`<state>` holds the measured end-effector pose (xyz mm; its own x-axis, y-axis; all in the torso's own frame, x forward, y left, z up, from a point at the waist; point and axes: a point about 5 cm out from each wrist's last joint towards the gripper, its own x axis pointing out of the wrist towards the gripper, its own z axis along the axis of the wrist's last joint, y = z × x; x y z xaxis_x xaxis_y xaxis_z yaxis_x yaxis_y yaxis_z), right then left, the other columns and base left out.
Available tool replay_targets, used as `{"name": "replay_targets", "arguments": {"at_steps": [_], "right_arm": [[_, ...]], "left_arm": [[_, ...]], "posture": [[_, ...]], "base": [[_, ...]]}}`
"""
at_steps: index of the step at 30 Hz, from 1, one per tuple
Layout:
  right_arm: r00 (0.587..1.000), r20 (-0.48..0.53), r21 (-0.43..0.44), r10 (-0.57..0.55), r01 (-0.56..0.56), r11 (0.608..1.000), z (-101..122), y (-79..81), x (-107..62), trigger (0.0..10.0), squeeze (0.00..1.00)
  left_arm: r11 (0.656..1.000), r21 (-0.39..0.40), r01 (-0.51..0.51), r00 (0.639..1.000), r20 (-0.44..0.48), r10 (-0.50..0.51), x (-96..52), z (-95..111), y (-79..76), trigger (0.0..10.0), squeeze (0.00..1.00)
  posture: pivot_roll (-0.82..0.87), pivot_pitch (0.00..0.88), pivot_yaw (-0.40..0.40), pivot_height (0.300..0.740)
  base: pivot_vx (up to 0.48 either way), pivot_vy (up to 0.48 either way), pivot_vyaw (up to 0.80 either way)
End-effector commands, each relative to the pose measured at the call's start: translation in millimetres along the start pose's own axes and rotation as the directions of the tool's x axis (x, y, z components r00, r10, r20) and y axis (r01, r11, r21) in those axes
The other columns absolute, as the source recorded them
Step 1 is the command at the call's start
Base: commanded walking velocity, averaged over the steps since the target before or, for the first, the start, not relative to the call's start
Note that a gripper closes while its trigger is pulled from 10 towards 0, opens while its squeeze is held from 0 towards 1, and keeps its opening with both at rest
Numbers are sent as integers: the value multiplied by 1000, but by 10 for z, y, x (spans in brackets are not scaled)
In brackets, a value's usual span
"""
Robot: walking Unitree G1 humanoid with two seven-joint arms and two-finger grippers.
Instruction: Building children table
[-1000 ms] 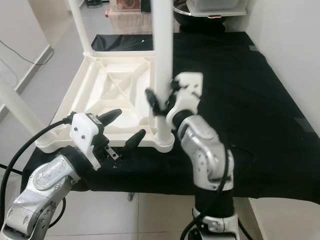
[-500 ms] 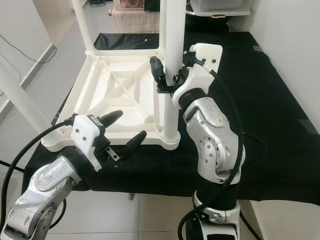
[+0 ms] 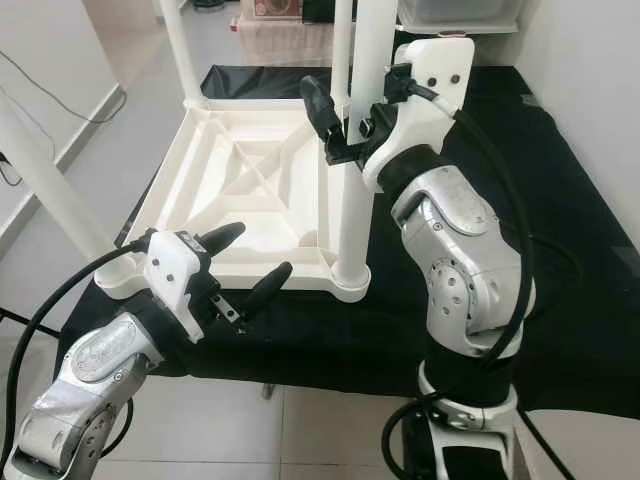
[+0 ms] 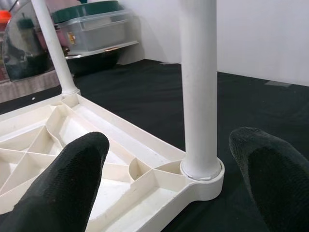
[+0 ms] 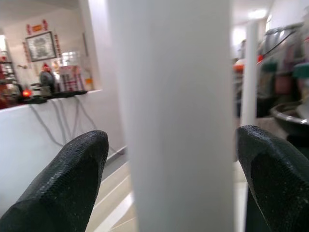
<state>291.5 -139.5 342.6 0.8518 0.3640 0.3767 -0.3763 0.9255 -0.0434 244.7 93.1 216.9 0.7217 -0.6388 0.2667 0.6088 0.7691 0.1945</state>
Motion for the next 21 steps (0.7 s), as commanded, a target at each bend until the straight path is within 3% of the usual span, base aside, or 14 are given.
{"name": "replay_targets", "arguments": {"at_steps": [1,8,9,10,12,21], "right_arm": [[1000,16,-9,4,-3,1000,75,-3,-14,10000,0],[999,3,-34,-51,51,998,116,-112,-65,10000,0],[997,-5,-40,-80,80,996,117,-165,-91,8314,0],[997,-5,-40,-80,80,996,117,-165,-91,8314,0],[991,-16,-35,-134,133,990,106,-239,-139,0,0],[985,-29,42,-171,172,984,61,-249,-199,0,0]], "left_arm": [[1000,-2,-4,1000,-6,4,-10,-30,-8,10000,0],[1000,0,-7,1000,-3,7,-5,-29,5,10000,0],[1000,0,-9,1000,-2,9,-4,-29,11,10000,0],[1000,0,-9,1000,-2,9,-4,-29,11,10000,0],[1000,-1,-9,1000,0,9,0,-29,15,10000,0],[1000,-5,-2,1000,2,2,8,-34,8,10000,0]], "posture": [[-7,108,8,740],[-16,108,8,740],[-19,108,7,740],[-19,108,7,740],[-25,106,10,740],[-26,107,15,740]], "base": [[0,0,0],[0,0,0],[0,0,0],[0,0,0],[0,0,0],[0,0,0]]}}
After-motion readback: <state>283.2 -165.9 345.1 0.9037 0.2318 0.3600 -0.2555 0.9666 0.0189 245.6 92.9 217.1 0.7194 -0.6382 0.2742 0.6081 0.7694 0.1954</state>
